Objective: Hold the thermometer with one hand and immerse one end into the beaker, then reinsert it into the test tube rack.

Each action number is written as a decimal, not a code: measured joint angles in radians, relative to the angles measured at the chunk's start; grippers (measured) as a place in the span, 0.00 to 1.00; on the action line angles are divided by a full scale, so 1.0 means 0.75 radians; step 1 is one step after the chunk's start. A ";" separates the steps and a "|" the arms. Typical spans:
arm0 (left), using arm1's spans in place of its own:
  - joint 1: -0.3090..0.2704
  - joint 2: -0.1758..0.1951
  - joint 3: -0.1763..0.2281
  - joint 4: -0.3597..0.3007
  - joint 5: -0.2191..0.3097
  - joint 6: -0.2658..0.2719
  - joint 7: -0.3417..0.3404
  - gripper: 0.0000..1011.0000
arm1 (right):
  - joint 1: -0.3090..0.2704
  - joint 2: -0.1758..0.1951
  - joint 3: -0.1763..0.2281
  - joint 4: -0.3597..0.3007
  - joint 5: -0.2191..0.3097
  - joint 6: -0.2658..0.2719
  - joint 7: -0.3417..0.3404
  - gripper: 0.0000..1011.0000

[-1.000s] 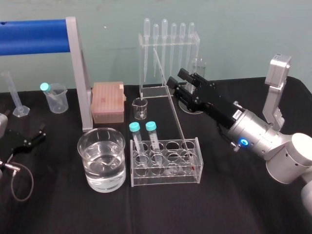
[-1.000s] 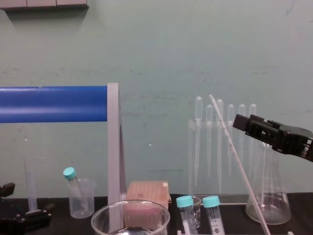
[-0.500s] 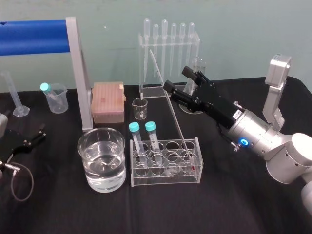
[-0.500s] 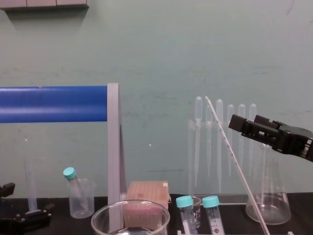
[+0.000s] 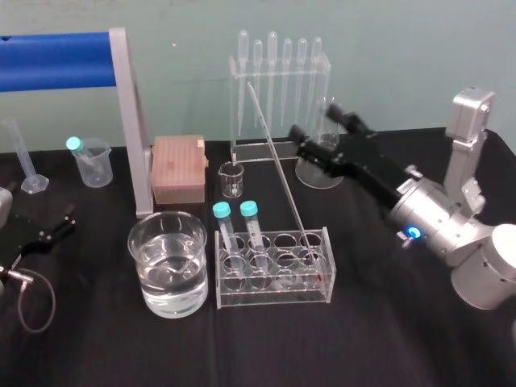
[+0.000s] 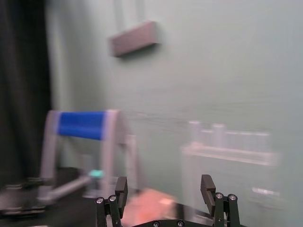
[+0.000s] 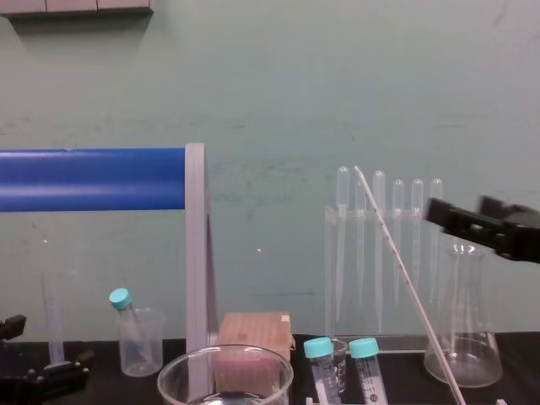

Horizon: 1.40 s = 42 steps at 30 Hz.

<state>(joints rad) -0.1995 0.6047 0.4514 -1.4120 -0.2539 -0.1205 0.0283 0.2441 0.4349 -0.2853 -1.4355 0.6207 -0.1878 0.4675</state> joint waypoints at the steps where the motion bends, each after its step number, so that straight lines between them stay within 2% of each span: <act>1: 0.000 0.000 0.000 0.000 0.000 0.000 0.000 1.00 | -0.019 0.005 0.013 -0.026 -0.027 0.007 -0.051 0.99; 2: 0.000 0.000 0.000 0.000 0.000 0.000 0.000 1.00 | -0.052 0.013 0.034 -0.074 -0.083 0.026 -0.152 0.99; 5: 0.000 0.000 0.000 0.000 0.000 0.000 0.000 1.00 | -0.101 0.034 0.063 -0.148 -0.174 0.088 -0.305 0.99; 6: 0.000 0.000 0.000 0.000 0.000 0.000 0.000 1.00 | -0.130 0.048 0.079 -0.190 -0.223 0.140 -0.384 0.99; 8: 0.000 0.000 0.000 0.000 0.000 0.000 0.000 1.00 | -0.167 0.064 0.100 -0.239 -0.279 0.222 -0.480 0.99; 12: 0.000 0.000 0.000 0.000 0.000 0.000 0.000 1.00 | -0.222 0.070 0.130 -0.279 -0.324 0.329 -0.579 0.99; 16: 0.000 0.000 0.000 0.000 0.000 0.000 0.000 1.00 | -0.259 0.057 0.153 -0.276 -0.328 0.374 -0.607 0.99; 23: 0.000 0.000 0.000 0.000 0.000 0.000 0.000 1.00 | -0.284 0.021 0.174 -0.231 -0.301 0.376 -0.578 0.99; 42: 0.000 0.000 0.000 0.000 0.000 0.000 0.000 1.00 | -0.281 0.029 0.170 -0.241 -0.306 0.374 -0.583 0.99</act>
<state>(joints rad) -0.1995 0.6047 0.4513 -1.4120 -0.2539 -0.1205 0.0283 0.0334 0.4569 -0.1574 -1.6159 0.3915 0.0929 0.0304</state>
